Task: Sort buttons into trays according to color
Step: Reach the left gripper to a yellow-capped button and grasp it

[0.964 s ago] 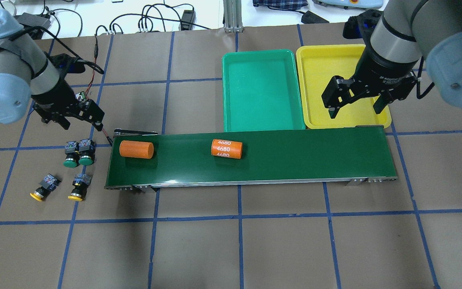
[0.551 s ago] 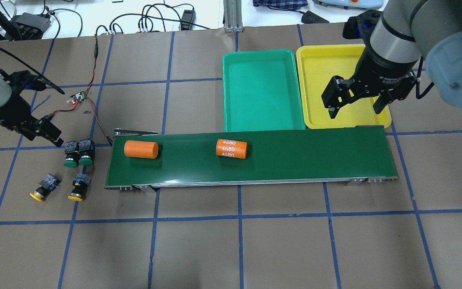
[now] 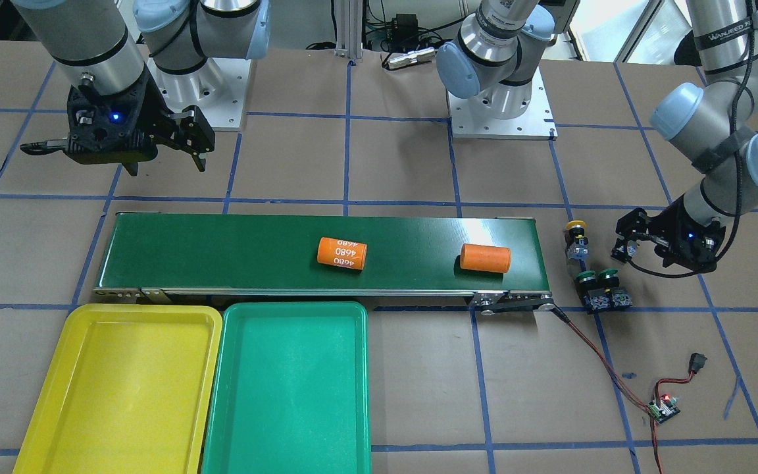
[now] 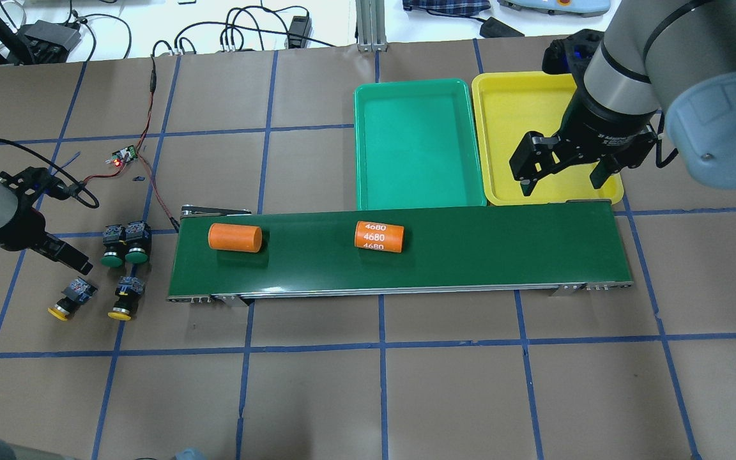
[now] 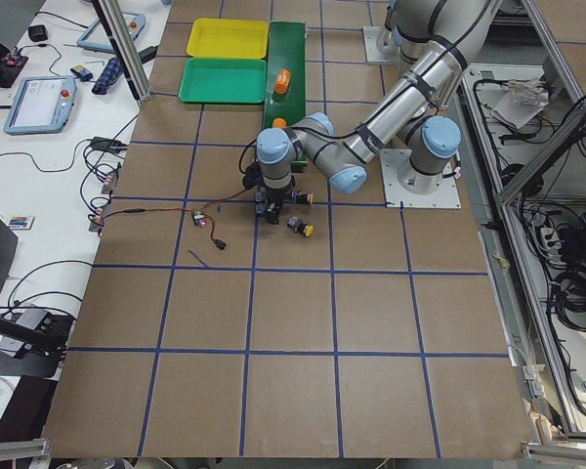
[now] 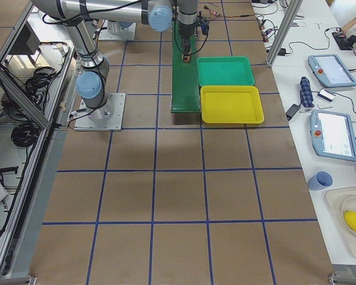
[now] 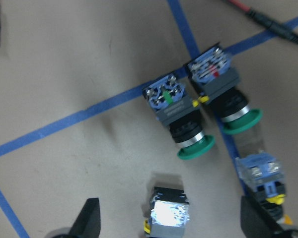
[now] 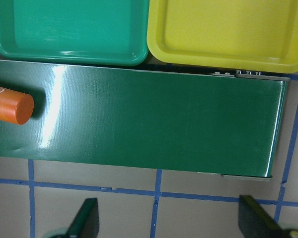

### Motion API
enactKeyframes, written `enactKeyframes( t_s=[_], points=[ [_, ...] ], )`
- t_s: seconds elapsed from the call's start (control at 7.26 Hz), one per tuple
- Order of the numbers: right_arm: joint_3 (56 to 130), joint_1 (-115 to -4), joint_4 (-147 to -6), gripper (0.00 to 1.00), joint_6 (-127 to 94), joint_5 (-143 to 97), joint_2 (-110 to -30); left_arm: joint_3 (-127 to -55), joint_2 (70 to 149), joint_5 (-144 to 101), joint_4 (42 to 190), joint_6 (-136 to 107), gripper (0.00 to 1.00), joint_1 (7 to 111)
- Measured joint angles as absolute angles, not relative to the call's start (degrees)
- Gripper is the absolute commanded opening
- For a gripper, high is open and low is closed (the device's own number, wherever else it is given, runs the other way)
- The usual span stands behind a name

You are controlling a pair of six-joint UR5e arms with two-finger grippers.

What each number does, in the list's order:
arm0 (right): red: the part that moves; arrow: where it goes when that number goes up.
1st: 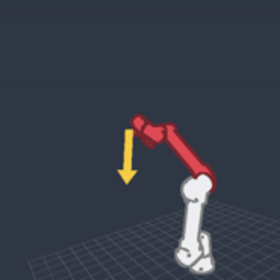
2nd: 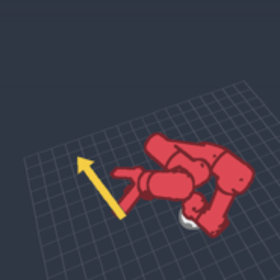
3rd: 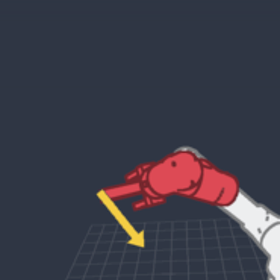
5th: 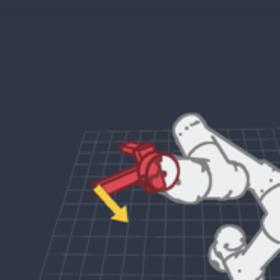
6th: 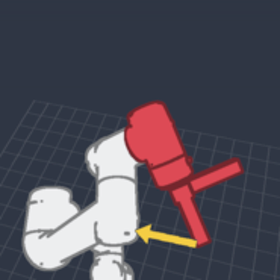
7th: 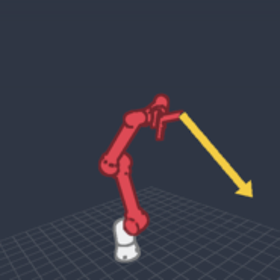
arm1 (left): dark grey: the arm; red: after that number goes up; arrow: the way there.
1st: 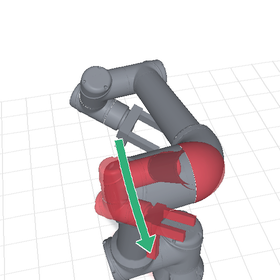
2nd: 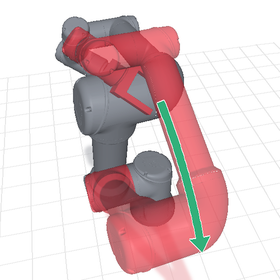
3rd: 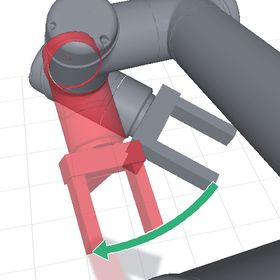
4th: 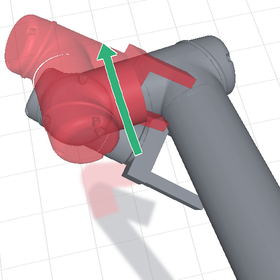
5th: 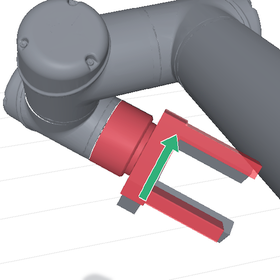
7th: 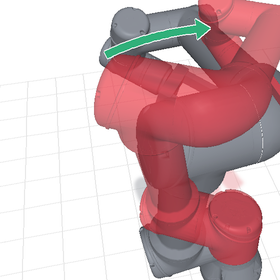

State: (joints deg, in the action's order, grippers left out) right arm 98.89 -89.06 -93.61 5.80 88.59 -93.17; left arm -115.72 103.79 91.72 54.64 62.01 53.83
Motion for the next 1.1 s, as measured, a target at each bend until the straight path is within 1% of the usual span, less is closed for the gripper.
enactKeyframes(
  t_s=[0.41, 0.55, 0.69, 0.83, 0.96, 1.1],
  points=[
    [99.0, -89.1, -93.7, 1.0, 5.8, 88.6, -93.2, -117.0, 105.7, 93.1, 53.9, 66.1, 1.0, 53.3],
    [99.0, -89.1, -93.7, 1.0, 5.8, 88.7, -93.2, -117.0, 106.4, 93.2, 53.9, 66.5, 0.82, 53.3],
    [99.1, -89.1, -93.7, 1.0, 5.8, 88.6, -93.2, -117.1, 106.9, 93.2, 53.8, 66.6, 0.41, 53.3],
    [99.1, -89.1, -93.7, 1.0, 5.9, 88.6, -93.1, -117.1, 107.3, 93.3, 53.8, 66.6, 0.07, 53.2],
    [99.1, -89.1, -93.8, 1.0, 5.9, 88.5, -93.1, -117.1, 107.5, 93.3, 53.8, 66.6, 0.0, 53.2],
    [99.1, -89.1, -93.8, 1.0, 5.9, 88.5, -93.1, -117.0, 107.5, 93.4, 54.0, 66.7, 0.0, 53.2]
  ],
)
